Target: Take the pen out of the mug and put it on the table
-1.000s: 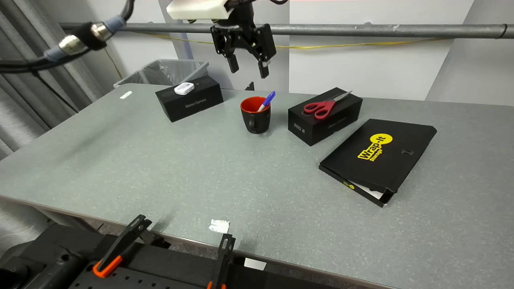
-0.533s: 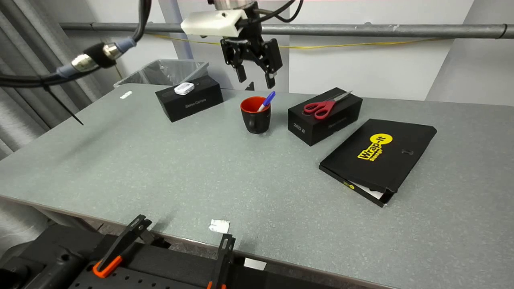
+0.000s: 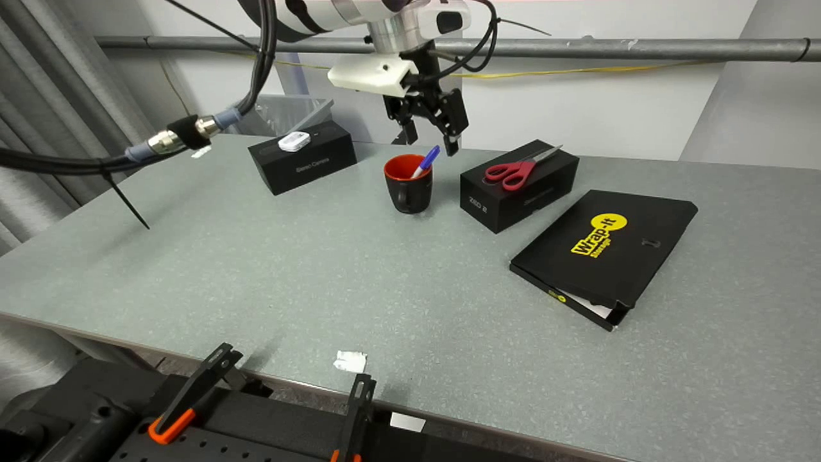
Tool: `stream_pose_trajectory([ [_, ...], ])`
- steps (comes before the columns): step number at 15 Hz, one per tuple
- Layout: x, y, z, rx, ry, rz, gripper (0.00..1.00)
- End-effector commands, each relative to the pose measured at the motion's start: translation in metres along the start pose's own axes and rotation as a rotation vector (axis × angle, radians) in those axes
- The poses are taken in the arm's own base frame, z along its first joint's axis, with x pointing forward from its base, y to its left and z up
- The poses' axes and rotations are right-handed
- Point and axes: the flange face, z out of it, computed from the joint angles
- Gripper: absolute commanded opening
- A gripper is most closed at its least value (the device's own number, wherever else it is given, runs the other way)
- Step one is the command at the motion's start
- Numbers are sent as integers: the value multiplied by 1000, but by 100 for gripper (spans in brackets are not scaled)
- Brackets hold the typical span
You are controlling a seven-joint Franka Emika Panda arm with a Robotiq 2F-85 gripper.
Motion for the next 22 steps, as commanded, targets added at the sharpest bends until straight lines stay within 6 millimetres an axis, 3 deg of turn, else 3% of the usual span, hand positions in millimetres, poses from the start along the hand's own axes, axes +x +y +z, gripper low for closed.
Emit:
stream_pose_trajectory([
  [1, 10, -12, 12, -17, 36, 30, 100],
  [4, 10, -14, 12, -33, 39, 33, 99],
  [5, 12, -14, 12, -34, 47, 32, 74],
  [7, 15, -15, 13, -28, 49, 34, 73],
  [16, 27, -15, 35, -15, 24, 64, 0],
  [22, 23, -15, -12, 58, 68, 79, 0],
])
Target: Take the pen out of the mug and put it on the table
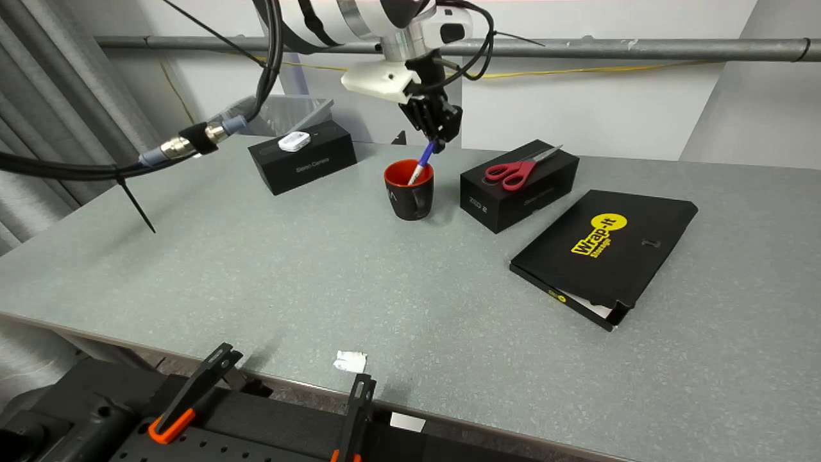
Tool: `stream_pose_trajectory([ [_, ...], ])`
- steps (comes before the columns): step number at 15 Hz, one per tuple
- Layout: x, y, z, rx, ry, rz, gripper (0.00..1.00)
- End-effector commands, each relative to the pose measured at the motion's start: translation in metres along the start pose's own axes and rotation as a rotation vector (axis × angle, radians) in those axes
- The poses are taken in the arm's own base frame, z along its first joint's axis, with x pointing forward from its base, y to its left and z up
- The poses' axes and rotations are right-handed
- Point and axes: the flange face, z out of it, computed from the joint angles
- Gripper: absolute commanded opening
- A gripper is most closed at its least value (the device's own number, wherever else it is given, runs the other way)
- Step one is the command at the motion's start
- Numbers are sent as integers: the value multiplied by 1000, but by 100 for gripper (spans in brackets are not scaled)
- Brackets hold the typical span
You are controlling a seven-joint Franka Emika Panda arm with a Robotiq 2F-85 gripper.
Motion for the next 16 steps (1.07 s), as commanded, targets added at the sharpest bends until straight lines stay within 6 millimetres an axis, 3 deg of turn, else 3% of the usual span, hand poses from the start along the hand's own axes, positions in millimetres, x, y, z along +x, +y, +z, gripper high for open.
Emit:
stream_pose_trajectory([
  [1, -3, 2, -41, 73, 56, 7, 0],
  [6, -22, 7, -123, 189, 142, -70, 0],
  [8, -42, -18, -127, 251, 64, -154, 0],
  [12, -88, -68, -56, 267, -125, -297, 0],
  [16, -124, -89, 26, 193, -293, -461, 0],
])
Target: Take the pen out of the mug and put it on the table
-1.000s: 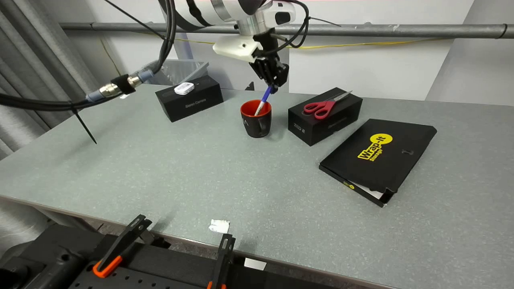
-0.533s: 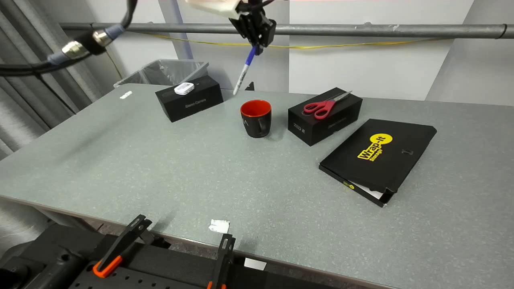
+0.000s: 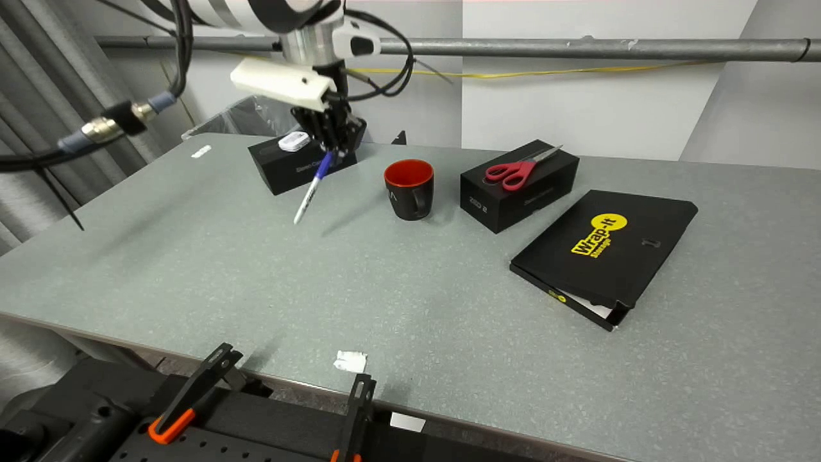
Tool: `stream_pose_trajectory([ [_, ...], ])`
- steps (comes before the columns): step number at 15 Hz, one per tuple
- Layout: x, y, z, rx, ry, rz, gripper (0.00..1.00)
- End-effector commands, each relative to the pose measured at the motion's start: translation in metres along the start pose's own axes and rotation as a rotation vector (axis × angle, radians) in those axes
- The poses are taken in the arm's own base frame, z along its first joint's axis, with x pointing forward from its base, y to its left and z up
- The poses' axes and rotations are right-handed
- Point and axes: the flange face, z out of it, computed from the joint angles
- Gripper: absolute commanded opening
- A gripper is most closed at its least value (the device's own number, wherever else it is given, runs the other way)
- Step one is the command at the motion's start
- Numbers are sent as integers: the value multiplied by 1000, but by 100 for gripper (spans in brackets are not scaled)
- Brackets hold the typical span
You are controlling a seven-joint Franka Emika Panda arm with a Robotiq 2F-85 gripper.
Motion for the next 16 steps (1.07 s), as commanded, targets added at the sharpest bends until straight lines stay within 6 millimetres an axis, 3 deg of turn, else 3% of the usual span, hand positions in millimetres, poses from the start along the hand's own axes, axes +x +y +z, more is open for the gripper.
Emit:
stream_pose_trajectory([
  [1, 4, -1, 68, -29, -150, -105, 0],
  [4, -4, -4, 92, -75, -190, -197, 0],
  [5, -6, -6, 94, -81, -197, -226, 26],
  [7, -10, -10, 87, -92, -189, -280, 35],
  [15, -15, -19, 65, -86, -147, -349, 98],
  [16, -14, -20, 59, -80, -140, -345, 100],
])
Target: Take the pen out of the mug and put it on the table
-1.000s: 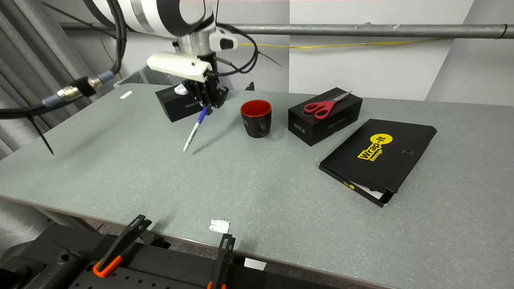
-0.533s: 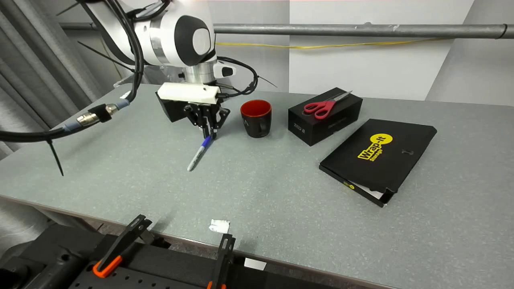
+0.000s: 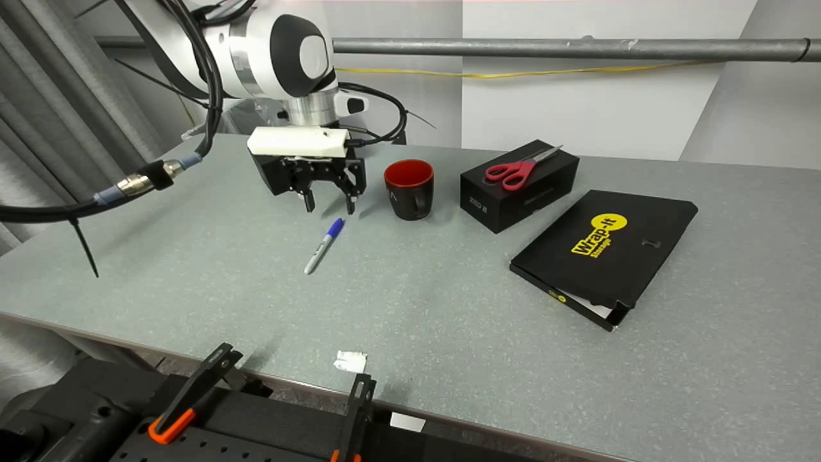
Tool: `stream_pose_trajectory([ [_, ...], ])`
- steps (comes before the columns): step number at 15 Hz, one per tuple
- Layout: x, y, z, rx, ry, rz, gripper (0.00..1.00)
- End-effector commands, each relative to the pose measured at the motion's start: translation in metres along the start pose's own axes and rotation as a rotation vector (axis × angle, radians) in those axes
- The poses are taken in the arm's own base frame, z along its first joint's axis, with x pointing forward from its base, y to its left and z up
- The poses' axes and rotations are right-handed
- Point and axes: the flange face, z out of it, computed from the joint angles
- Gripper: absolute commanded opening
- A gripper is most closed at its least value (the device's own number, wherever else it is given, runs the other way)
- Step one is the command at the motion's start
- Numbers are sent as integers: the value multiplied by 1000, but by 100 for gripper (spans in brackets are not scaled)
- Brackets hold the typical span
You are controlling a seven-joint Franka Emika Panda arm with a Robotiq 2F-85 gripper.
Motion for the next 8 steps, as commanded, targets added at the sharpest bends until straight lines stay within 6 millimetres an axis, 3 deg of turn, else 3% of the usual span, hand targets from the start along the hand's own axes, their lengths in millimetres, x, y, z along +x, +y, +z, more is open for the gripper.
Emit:
stream_pose_trajectory([
  [1, -6, -2, -26, -3, 34, -17, 100],
  [3, -7, -3, -39, 23, 23, -21, 100],
  [4, 0, -3, -23, 1, 30, -3, 100],
  [8, -1, -5, -35, 6, 35, -9, 100],
])
